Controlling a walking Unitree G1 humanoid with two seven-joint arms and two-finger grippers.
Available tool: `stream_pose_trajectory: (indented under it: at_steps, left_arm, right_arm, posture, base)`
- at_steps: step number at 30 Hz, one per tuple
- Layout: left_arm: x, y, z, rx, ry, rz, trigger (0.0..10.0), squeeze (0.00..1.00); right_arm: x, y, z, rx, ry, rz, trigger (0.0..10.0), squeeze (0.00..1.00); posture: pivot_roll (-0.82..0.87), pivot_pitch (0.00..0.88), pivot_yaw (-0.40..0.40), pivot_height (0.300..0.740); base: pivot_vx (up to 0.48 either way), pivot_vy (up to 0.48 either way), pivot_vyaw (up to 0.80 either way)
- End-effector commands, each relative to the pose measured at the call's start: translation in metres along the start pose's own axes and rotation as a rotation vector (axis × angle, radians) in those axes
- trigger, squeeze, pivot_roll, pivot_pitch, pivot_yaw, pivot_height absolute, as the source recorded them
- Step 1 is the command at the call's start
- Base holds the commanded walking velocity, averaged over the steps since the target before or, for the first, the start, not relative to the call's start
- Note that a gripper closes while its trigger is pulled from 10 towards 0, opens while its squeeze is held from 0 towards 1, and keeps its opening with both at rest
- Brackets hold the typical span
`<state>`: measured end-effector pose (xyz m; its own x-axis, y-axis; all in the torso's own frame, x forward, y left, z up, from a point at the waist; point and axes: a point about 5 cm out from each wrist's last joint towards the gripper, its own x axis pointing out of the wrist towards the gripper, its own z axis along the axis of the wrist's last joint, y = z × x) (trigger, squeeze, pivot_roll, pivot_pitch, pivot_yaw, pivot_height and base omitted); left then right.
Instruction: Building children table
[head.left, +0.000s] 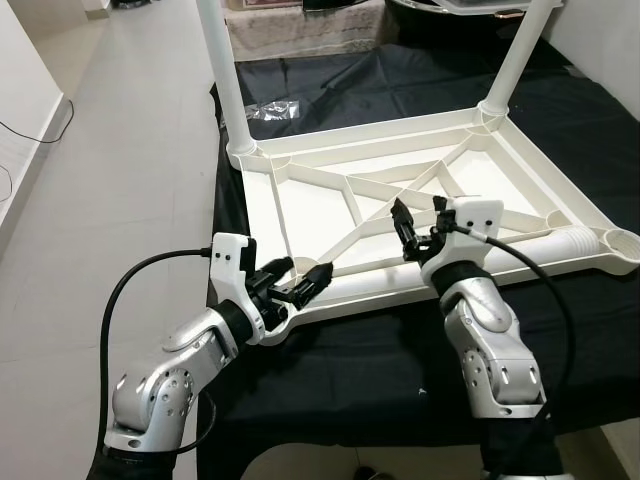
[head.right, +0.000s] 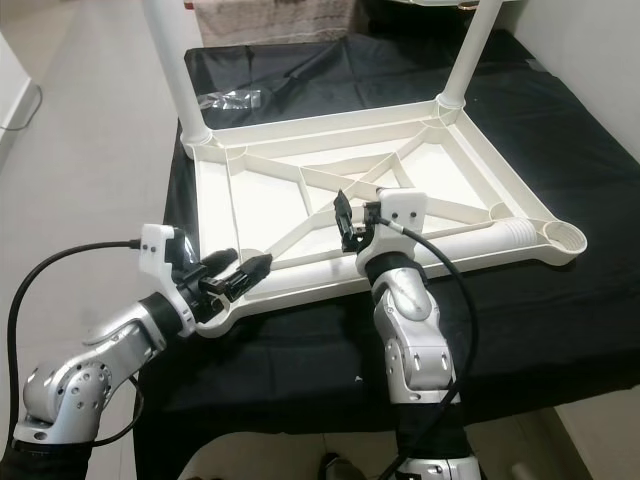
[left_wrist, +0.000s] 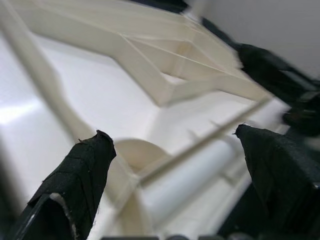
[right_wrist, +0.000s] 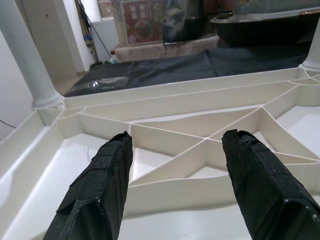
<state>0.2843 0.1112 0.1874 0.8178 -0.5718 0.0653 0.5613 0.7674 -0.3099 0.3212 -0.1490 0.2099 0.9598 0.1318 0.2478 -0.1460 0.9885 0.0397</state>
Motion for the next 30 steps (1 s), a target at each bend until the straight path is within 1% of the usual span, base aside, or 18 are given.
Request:
stream_pose_trajectory:
  at_steps: [1, 2, 4, 6, 9, 10, 11, 14, 15, 16, 20, 23, 24, 27, 30]
  left_arm:
    - [-0.005, 0.004, -0.001, 0.041, -0.021, 0.064, 10.0, 0.00]
    - [-0.006, 0.006, 0.001, 0.081, -0.039, 0.089, 10.0, 0.00]
    - [-0.006, 0.006, 0.001, 0.081, -0.039, 0.089, 10.0, 0.00]
    - [-0.010, 0.007, 0.003, 0.152, -0.067, 0.153, 10.0, 0.00]
    - [-0.012, 0.007, 0.002, 0.163, -0.073, 0.184, 10.0, 0.00]
    - [-0.015, 0.006, 0.000, 0.202, -0.077, 0.211, 10.0, 0.00]
    - [-0.017, 0.005, -0.002, 0.218, -0.078, 0.232, 10.0, 0.00]
    - [-0.018, 0.004, -0.004, 0.225, -0.078, 0.244, 10.0, 0.00]
    - [-0.022, 0.004, -0.007, 0.256, -0.081, 0.280, 10.0, 0.00]
    - [-0.023, 0.004, -0.009, 0.269, -0.080, 0.295, 10.0, 0.00]
    - [-0.025, 0.003, -0.012, 0.283, -0.077, 0.314, 10.0, 0.00]
    - [-0.030, 0.001, -0.024, 0.302, -0.050, 0.334, 10.0, 0.00]
    - [-0.030, 0.001, -0.024, 0.302, -0.050, 0.334, 10.0, 0.00]
    - [-0.031, 0.000, -0.029, 0.367, -0.043, 0.346, 10.0, 0.00]
    - [-0.029, 0.000, -0.030, 0.412, -0.048, 0.365, 10.0, 0.00]
  right_arm:
    - [-0.001, 0.005, 0.002, 0.008, -0.027, 0.016, 10.0, 0.00]
    - [-0.001, 0.007, 0.003, 0.009, -0.032, 0.022, 10.0, 0.00]
    - [-0.001, 0.007, 0.003, 0.009, -0.032, 0.022, 10.0, 0.00]
    - [-0.001, 0.012, 0.003, 0.006, -0.043, 0.036, 10.0, 0.00]
    - [-0.001, 0.014, 0.002, 0.013, -0.048, 0.041, 10.0, 0.00]
    - [-0.002, 0.016, 0.001, 0.015, -0.051, 0.043, 10.0, 0.00]
    - [-0.003, 0.017, 0.000, 0.016, -0.050, 0.041, 10.0, 0.00]
    - [-0.004, 0.018, -0.001, 0.017, -0.049, 0.038, 10.0, 0.00]
    - [-0.008, 0.019, -0.006, 0.019, -0.037, 0.040, 10.0, 0.00]
    - [-0.009, 0.020, -0.007, 0.021, -0.033, 0.043, 10.0, 0.00]
    - [-0.013, 0.023, -0.011, 0.026, -0.023, 0.050, 10.0, 0.00]
    - [-0.022, 0.032, -0.019, 0.034, 0.001, 0.071, 10.0, 0.00]
    - [-0.022, 0.032, -0.019, 0.034, 0.001, 0.071, 10.0, 0.00]
    - [-0.026, 0.038, -0.022, 0.043, 0.009, 0.088, 10.0, 0.00]
    - [-0.028, 0.041, -0.025, 0.041, 0.015, 0.093, 10.0, 0.00]
  posture:
    - [0.03, 0.159, -0.024, 0.740]
    - [0.03, 0.156, -0.024, 0.740]
    - [0.03, 0.156, -0.024, 0.740]
    - [0.03, 0.132, -0.023, 0.740]
    - [0.04, 0.121, -0.024, 0.740]
    - [0.04, 0.112, -0.025, 0.740]
    - [0.04, 0.104, -0.023, 0.740]
    - [0.04, 0.102, -0.023, 0.740]
    - [0.04, 0.084, -0.025, 0.740]
    - [0.04, 0.084, -0.024, 0.740]
    - [0.04, 0.075, -0.025, 0.740]
    - [0.04, 0.063, -0.027, 0.740]
    - [0.04, 0.063, -0.027, 0.740]
    - [0.04, 0.050, -0.028, 0.740]
    - [0.04, 0.038, -0.029, 0.740]
  base:
    - [0.000, 0.000, 0.00]
    - [0.000, 0.000, 0.00]
    - [0.000, 0.000, 0.00]
    - [0.000, 0.000, 0.00]
    - [0.000, 0.000, 0.00]
    - [0.000, 0.000, 0.00]
    - [0.000, 0.000, 0.00]
    - [0.000, 0.000, 0.00]
    - [0.000, 0.000, -0.80]
    - [0.000, 0.000, -0.80]
    - [0.000, 0.000, -0.80]
    - [0.000, 0.000, -0.80]
    - [0.000, 0.000, -0.80]
    - [0.000, 0.000, -0.80]
    - [0.000, 0.000, 0.00]
